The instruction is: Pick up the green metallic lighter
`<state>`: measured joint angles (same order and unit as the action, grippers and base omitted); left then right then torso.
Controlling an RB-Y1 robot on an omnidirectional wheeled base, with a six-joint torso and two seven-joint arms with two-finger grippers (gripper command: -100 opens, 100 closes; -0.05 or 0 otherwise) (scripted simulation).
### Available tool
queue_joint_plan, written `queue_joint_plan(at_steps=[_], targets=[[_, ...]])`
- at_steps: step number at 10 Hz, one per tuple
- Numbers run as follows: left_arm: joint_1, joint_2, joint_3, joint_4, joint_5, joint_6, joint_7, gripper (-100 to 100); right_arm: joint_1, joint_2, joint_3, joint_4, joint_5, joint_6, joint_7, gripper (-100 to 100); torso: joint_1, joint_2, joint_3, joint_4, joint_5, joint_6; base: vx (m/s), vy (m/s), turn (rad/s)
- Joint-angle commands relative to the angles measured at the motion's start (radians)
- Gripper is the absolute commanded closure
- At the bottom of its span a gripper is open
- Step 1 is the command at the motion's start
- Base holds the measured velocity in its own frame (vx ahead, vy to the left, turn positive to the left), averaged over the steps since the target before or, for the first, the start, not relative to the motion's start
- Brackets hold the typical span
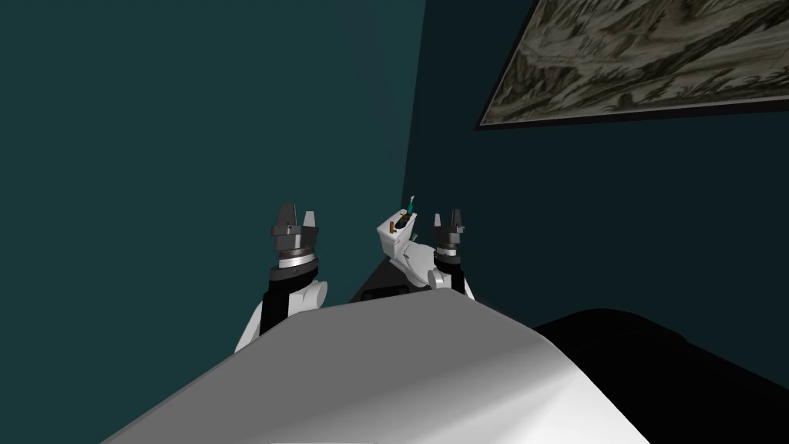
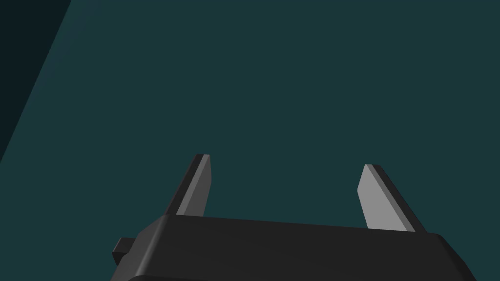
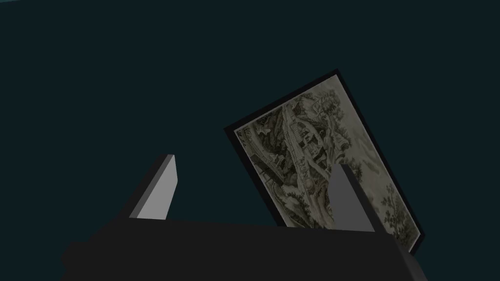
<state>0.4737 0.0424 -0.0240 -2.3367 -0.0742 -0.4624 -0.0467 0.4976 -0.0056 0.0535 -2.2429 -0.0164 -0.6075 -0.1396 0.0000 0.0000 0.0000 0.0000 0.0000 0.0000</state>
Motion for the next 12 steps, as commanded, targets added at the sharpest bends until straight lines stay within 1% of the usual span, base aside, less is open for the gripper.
queue_joint_plan(at_steps=[1,3,6,7,8,9,10,11,12], targets=[[0.0,0.0,0.0,0.0,0.0,0.0,0.0,0,0.0,-0.034,-0.001,0.002,-0.008,0.009,-0.017,-100,0.0,0.0,0.0,0.0,0.0,0.0,0.003,-0.001,0.039],[0.0,0.0,0.0,0.0,0.0,0.0,0.0,0,0.0,-0.076,-0.002,0.005,-0.028,0.028,-0.057,-100,-0.001,0.0,0.0,0.0,0.0,0.0,0.009,-0.008,0.051],[0.0,0.0,0.0,0.0,0.0,0.0,0.0,0,0.001,-0.121,-0.006,0.011,-0.074,0.075,-0.142,-100,-0.001,-0.001,0.0,0.0,0.0,0.0,0.012,-0.014,0.093],[0.0,0.0,0.0,0.0,0.0,0.0,0.0,0,0.001,-0.121,-0.006,0.011,-0.074,0.075,-0.152,-100,-0.001,-0.001,-0.001,0.0,0.0,0.0,0.012,-0.014,0.02],[0.0,0.0,0.0,0.0,0.0,0.0,0.0,0,0.002,-0.132,-0.008,0.013,-0.094,0.094,-0.191,-100,-0.001,-0.001,-0.001,0.0,0.0,0.0,0.01,-0.007,0.056],[0.0,0.0,0.0,0.0,0.0,0.0,0.0,0,0.003,-0.14,-0.01,0.015,-0.115,0.115,-0.218,-100,-0.001,-0.001,-0.001,0.0,0.0,0.0,0.016,-0.015,0.109],[0.0,0.0,0.0,0.0,0.0,0.0,0.0,0,0.003,-0.14,-0.01,0.015,-0.115,0.115,-0.236,-100,-0.001,-0.001,-0.001,0.0,0.0,0.0,0.013,-0.015,0.055],[0.0,0.0,0.0,0.0,0.0,0.0,0.0,0,0.003,-0.147,-0.012,0.017,-0.138,0.137,-0.27,-100,-0.001,-0.001,-0.001,0.0,0.0,0.0,0.014,-0.014,0.089],[0.0,0.0,0.0,0.0,0.0,0.0,0.0,0,0.003,-0.147,-0.012,0.017,-0.138,0.137,-0.283,-100,-0.001,-0.001,-0.001,0.0,0.0,0.0,0.011,-0.012,0.051]])
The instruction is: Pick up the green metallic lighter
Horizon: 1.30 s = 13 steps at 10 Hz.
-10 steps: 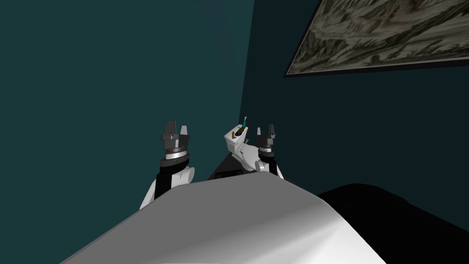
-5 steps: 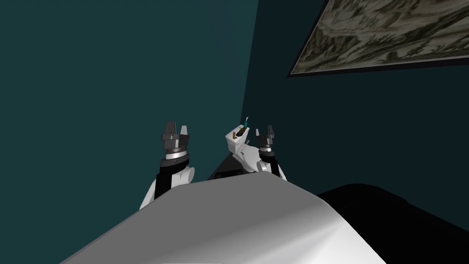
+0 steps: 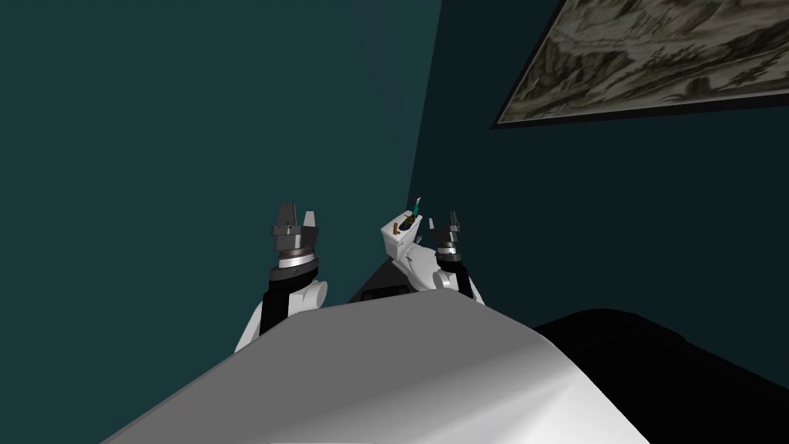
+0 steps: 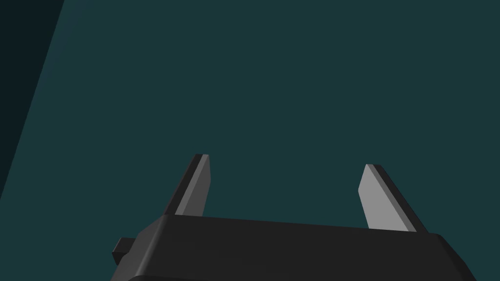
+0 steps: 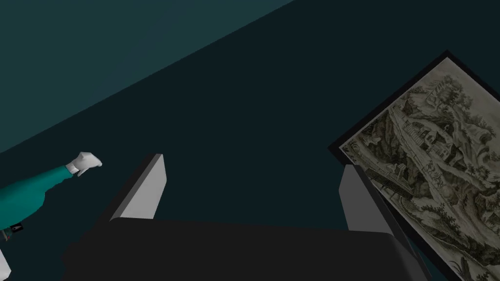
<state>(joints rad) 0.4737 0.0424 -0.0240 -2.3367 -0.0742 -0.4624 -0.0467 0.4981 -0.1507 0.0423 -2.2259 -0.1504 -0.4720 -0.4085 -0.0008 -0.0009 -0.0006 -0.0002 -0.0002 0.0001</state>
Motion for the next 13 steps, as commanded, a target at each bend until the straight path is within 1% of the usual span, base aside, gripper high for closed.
queue_joint_plan(at_steps=[1,2,3,4,5,6,7,8,9,10,11,12,13], targets=[[0.0,0.0,0.0,0.0,0.0,0.0,0.0,0,0.003,-0.007,-0.002,0.002,-0.028,0.025,-0.05,-100,0.0,0.0,0.0,0.0,0.0,0.0,0.012,-0.011,0.1],[0.0,0.0,0.0,0.0,0.0,0.0,0.0,0,0.003,-0.007,-0.002,0.002,-0.028,0.025,-0.064,-100,0.0,0.0,0.0,0.0,0.0,0.0,0.01,-0.011,0.044],[0.0,0.0,0.0,0.0,0.0,0.0,0.0,0,0.004,-0.011,-0.004,0.004,-0.053,0.05,-0.1,-100,0.0,0.0,0.0,0.0,0.0,0.0,0.01,-0.01,0.094],[0.0,0.0,0.0,0.0,0.0,0.0,0.0,0,0.004,-0.011,-0.004,0.004,-0.053,0.05,-0.116,-100,0.0,0.0,0.0,0.0,0.0,0.0,0.01,-0.012,0.047],[0.0,0.0,0.0,0.0,0.0,0.0,0.0,0,0.005,-0.015,-0.006,0.006,-0.08,0.077,-0.151,-100,0.0,0.0,0.0,0.0,0.0,0.0,0.013,-0.013,0.099],[0.0,0.0,0.0,0.0,0.0,0.0,0.0,0,0.005,-0.015,-0.006,0.006,-0.08,0.077,-0.171,-100,0.0,0.0,0.0,0.0,0.0,0.0,0.012,-0.013,0.061],[0.0,0.0,0.0,0.0,0.0,0.0,0.0,0,0.006,-0.018,-0.009,0.008,-0.107,0.104,-0.203,-100,0.0,0.0,0.0,0.0,0.0,0.0,0.014,-0.012,0.116],[0.0,0.0,0.0,0.0,0.0,0.0,0.0,0,0.006,-0.018,-0.009,0.008,-0.107,0.104,-0.228,-100,0.0,0.0,0.0,0.0,0.0,0.0,0.01,-0.014,0.047],[0.0,0.0,0.0,0.0,0.0,0.0,0.0,0,0.007,-0.02,-0.011,0.01,-0.136,0.132,-0.259,-100,0.0,0.0,0.0,0.0,0.0,0.0,0.015,-0.016,0.095],[0.0,0.0,0.0,0.0,0.0,0.0,0.0,0,0.007,-0.02,-0.011,0.01,-0.136,0.132,-0.286,-100,0.0,0.0,0.0,0.0,0.0,0.0,0.014,-0.015,0.065],[0.0,0.0,0.0,0.0,0.0,0.0,0.0,0,0.008,-0.023,-0.013,0.013,-0.165,0.161,-0.316,-100,0.0,0.0,0.0,0.0,0.0,0.0,0.015,-0.012,0.112],[0.0,0.0,0.0,0.0,0.0,0.0,0.0,0,0.008,-0.023,-0.013,0.013,-0.165,0.161,-0.346,-100,0.0,0.0,0.0,0.0,0.0,0.0,0.011,-0.016,0.053],[0.0,0.0,0.0,0.0,0.0,0.0,0.0,0,0.009,-0.026,-0.016,0.016,-0.195,0.191,-0.374,-100,0.0,0.0,0.0,0.0,0.0,0.0,0.011,-0.018,0.091]])
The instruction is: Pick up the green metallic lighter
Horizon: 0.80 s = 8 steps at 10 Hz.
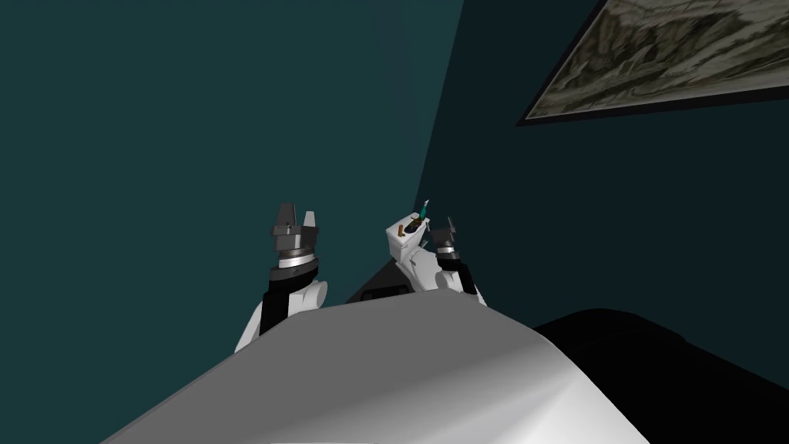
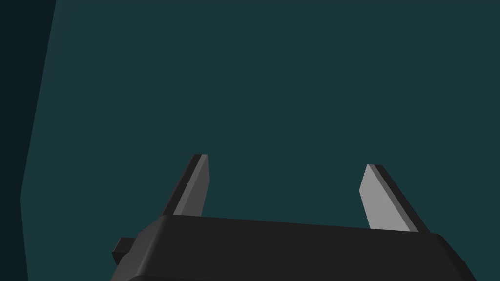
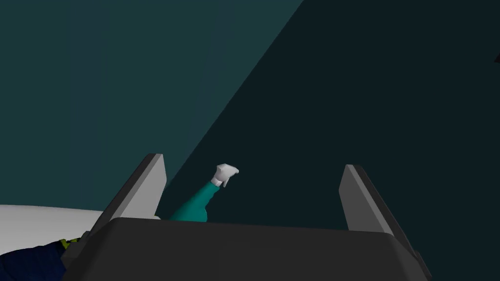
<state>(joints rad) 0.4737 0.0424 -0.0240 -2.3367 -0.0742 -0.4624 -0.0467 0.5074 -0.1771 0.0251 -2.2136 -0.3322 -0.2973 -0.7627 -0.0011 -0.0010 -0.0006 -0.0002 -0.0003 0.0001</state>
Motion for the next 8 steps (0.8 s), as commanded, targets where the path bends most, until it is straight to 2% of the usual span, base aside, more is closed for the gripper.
queue_joint_plan(at_steps=[1,2,3,4,5,6,7,8], targets=[[0.0,0.0,0.0,0.0,0.0,0.0,0.0,0,-0.001,0.001,0.001,0.004,-0.013,0.016,-0.05,-100,0.0,0.0,0.0,0.0,0.0,0.0,0.01,-0.016,0.081],[0.0,0.0,0.0,0.0,0.0,0.0,0.0,0,0.0,-0.002,-0.001,0.008,-0.044,0.047,-0.08,-100,0.0,0.0,0.0,0.0,0.0,0.0,0.014,-0.02,0.126],[0.0,0.0,0.0,0.0,0.0,0.0,0.0,0,0.0,-0.002,-0.001,0.008,-0.044,0.047,-0.109,-100,0.0,0.0,0.0,0.0,0.0,0.0,0.01,-0.02,0.051],[0.0,0.0,0.0,0.0,0.0,0.0,0.0,0,0.0,-0.002,-0.001,0.008,-0.044,0.047,-0.117,-100,0.0,0.0,0.0,0.0,0.0,0.0,0.003,-0.008,-0.009],[0.0,0.0,0.0,0.0,0.0,0.0,0.0,0,0.001,-0.005,-0.004,0.013,-0.075,0.078,-0.156,-100,0.001,0.0,0.0,0.0,0.0,0.0,0.009,-0.01,0.095],[0.0,0.0,0.0,0.0,0.0,0.0,0.0,0,0.001,-0.005,-0.004,0.013,-0.075,0.078,-0.181,-100,0.0,0.0,0.0,0.0,0.0,0.0,0.011,-0.017,0.08],[0.0,0.0,0.0,0.0,0.0,0.0,0.0,0,0.001,-0.008,-0.007,0.019,-0.107,0.11,-0.212,-100,0.0,0.0,0.0,0.0,0.0,0.0,0.015,-0.021,0.135],[0.0,0.0,0.0,0.0,0.0,0.0,0.0,0,0.001,-0.008,-0.007,0.019,-0.107,0.11,-0.241,-100,0.0,0.0,0.0,0.0,0.0,0.0,0.01,-0.021,0.056]])
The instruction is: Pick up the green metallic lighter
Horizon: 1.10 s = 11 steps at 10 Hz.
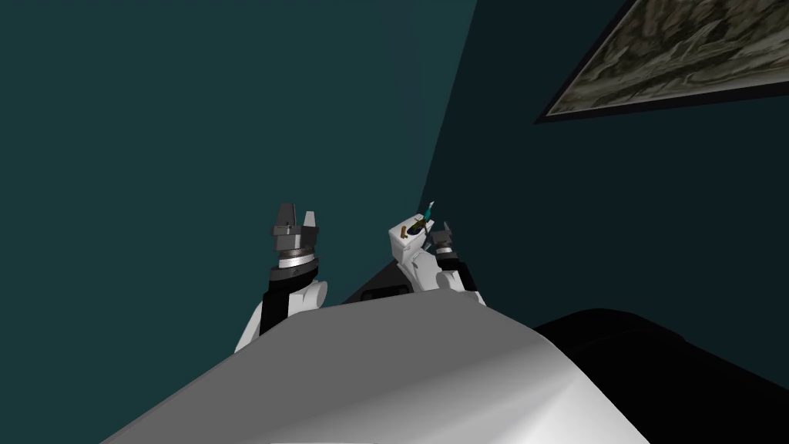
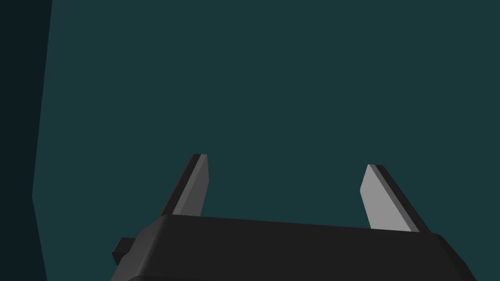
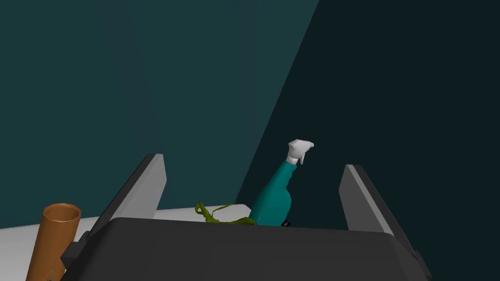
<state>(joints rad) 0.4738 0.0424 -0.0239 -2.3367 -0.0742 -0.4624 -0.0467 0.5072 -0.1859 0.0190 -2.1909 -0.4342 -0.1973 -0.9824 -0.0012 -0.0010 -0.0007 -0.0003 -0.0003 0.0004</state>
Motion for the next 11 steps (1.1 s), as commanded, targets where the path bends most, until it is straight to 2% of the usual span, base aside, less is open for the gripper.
queue_joint_plan(at_steps=[1,3,4,5,6,7,8,9,10,11], targets=[[0.0,0.0,0.0,0.0,0.0,0.0,0.0,0,0.002,-0.002,-0.004,0.003,-0.036,0.042,-0.05,-100,0.0,0.0,0.0,0.0,0.0,0.0,0.013,-0.02,0.118],[0.0,0.0,0.0,0.0,0.0,0.0,0.0,0,0.002,-0.002,-0.004,0.003,-0.036,0.042,-0.091,-100,0.0,0.0,0.0,0.0,0.0,0.0,0.006,-0.013,0.027],[0.0,0.0,0.0,0.0,0.0,0.0,0.0,0,0.002,-0.004,-0.007,0.011,-0.068,0.075,-0.13,-100,0.001,0.0,0.0,0.0,0.0,0.0,0.006,-0.014,0.125],[0.0,0.0,0.0,0.0,0.0,0.0,0.0,0,0.002,-0.004,-0.007,0.011,-0.068,0.075,-0.156,-100,0.0,0.0,0.0,0.0,0.0,0.0,0.007,-0.018,0.075],[0.0,0.0,0.0,0.0,0.0,0.0,0.0,0,0.002,-0.007,-0.009,0.02,-0.1,0.108,-0.186,-100,0.0,0.0,0.0,0.0,0.0,0.0,0.009,-0.018,0.103],[0.0,0.0,0.0,0.0,0.0,0.0,0.0,0,0.002,-0.007,-0.009,0.02,-0.1,0.108,-0.214,-100,0.0,0.0,0.0,0.0,0.0,0.0,0.009,-0.022,0.058],[0.0,0.0,0.0,0.0,0.0,0.0,0.0,0,0.002,-0.007,-0.009,0.02,-0.1,0.108,-0.221,-100,0.0,0.0,0.0,0.0,0.0,0.0,0.005,-0.012,-0.002],[0.0,0.0,0.0,0.0,0.0,0.0,0.0,0,0.001,-0.009,-0.012,0.03,-0.131,0.141,-0.262,-100,0.001,0.0,0.0,0.0,0.0,0.0,0.008,-0.014,0.12],[0.0,0.0,0.0,0.0,0.0,0.0,0.0,0,0.001,-0.009,-0.012,0.03,-0.131,0.141,-0.286,-100,0.0,0.0,0.0,0.0,0.0,0.0,0.009,-0.018,0.074],[0.0,0.0,0.0,0.0,0.0,0.0,0.0,0,0.001,-0.011,-0.016,0.04,-0.163,0.174,-0.318,-100,0.0,0.0,0.0,0.0,0.0,0.0,0.008,-0.021,0.109]])
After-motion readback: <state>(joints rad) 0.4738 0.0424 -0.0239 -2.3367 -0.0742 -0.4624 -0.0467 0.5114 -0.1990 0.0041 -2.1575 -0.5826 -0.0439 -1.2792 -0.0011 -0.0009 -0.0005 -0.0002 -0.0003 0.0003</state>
